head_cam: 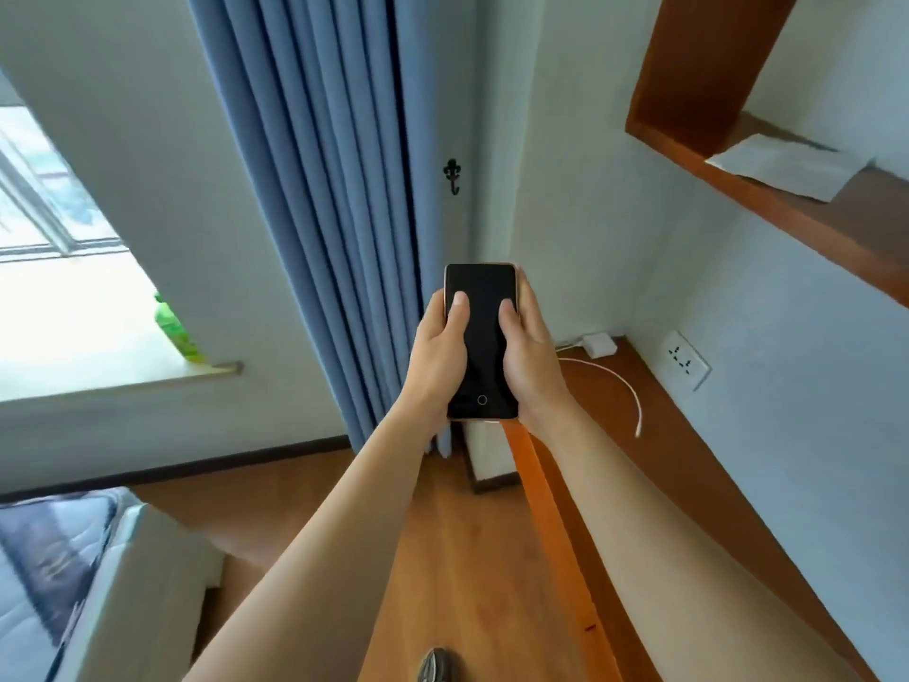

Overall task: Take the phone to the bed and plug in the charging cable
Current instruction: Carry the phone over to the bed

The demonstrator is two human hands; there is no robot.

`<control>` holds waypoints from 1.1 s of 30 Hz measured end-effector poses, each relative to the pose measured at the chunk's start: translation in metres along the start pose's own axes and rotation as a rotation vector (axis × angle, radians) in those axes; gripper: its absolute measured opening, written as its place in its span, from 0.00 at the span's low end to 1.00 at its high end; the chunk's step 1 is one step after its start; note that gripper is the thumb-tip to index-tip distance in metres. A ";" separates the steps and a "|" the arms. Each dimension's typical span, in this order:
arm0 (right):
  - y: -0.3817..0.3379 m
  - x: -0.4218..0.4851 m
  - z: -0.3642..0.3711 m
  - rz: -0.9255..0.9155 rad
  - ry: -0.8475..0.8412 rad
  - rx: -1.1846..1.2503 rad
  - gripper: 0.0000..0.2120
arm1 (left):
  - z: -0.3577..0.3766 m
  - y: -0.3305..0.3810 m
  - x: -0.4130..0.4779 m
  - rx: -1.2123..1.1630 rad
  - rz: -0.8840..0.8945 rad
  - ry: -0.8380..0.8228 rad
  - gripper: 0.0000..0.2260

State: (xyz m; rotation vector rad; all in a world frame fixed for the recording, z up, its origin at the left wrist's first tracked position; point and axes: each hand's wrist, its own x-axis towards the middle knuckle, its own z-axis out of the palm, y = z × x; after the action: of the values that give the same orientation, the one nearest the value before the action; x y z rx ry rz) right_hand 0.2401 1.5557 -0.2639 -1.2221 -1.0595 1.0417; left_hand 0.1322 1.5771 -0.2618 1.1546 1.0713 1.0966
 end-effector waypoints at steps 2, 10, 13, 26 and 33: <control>0.000 -0.017 0.018 0.003 -0.091 0.027 0.24 | -0.020 0.000 -0.023 -0.015 0.022 0.080 0.12; -0.007 -0.107 0.115 0.018 -0.425 0.087 0.24 | -0.112 0.003 -0.145 -0.074 0.117 0.455 0.16; -0.017 -0.153 0.166 0.033 -0.567 0.119 0.23 | -0.155 0.014 -0.204 -0.056 0.184 0.621 0.19; -0.046 -0.481 0.357 0.065 -1.129 0.162 0.25 | -0.312 0.026 -0.566 0.015 0.284 1.171 0.23; -0.063 -0.676 0.428 0.070 -1.398 0.192 0.23 | -0.362 0.028 -0.772 0.029 0.368 1.404 0.26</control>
State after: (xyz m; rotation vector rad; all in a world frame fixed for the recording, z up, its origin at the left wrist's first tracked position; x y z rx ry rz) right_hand -0.3099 0.9730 -0.2167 -0.2132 -1.8548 2.0685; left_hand -0.3380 0.8668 -0.2203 0.4642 1.9293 2.3038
